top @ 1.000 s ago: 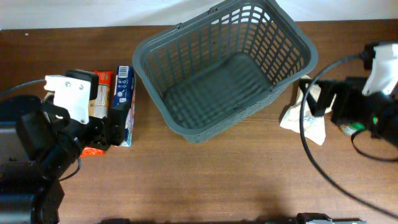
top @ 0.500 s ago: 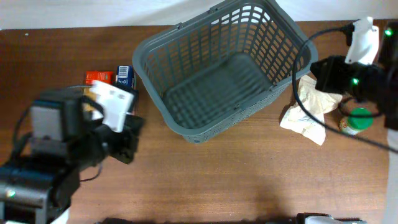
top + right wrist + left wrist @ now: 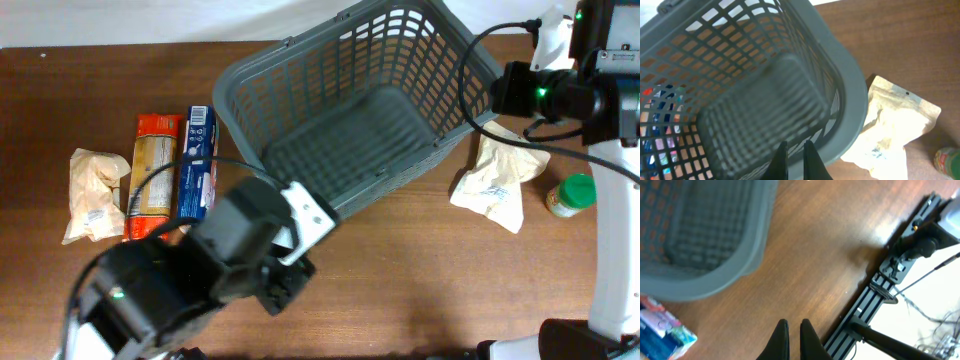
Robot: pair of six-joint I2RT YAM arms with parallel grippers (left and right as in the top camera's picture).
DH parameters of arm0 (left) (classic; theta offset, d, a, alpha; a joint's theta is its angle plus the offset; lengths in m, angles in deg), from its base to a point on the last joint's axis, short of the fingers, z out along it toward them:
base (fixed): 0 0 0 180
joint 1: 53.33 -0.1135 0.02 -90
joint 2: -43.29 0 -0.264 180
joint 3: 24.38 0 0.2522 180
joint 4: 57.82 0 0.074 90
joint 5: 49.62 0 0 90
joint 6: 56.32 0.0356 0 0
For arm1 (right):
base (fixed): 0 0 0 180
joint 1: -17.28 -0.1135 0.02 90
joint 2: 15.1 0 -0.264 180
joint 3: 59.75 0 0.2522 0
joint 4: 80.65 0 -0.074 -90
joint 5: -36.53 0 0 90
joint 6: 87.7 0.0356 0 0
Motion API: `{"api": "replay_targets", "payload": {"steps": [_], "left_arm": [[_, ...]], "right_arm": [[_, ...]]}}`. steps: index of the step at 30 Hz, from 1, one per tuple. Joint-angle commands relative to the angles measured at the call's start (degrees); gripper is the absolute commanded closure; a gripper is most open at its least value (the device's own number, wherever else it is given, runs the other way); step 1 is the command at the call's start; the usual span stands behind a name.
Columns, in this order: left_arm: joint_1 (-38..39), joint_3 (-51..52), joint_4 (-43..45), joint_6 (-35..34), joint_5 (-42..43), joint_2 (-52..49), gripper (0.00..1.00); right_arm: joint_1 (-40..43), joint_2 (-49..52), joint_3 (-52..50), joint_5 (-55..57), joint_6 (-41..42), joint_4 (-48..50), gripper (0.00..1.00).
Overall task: Pack container
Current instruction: 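Reach both grippers to the grey basket rim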
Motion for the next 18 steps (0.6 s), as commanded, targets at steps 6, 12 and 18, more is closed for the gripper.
{"api": "replay_targets", "payload": {"steps": [6, 12, 18], "left_arm": [[5.84, -0.96, 0.61, -1.53, -6.49, -8.92, 0.98], [5.84, -0.96, 3.96, 0.76, -8.96, -14.19, 0.98], [4.76, -0.94, 4.48, 1.86, -12.66, -15.89, 0.98]], "right_arm": [[-0.35, 2.97, 0.98, -2.27, -0.9, 4.61, 0.96], [-0.37, 4.9, 0.9, -3.39, -0.9, 4.63, 0.96], [-1.31, 8.48, 0.81, -3.43, -0.87, 2.34, 0.96]]}}
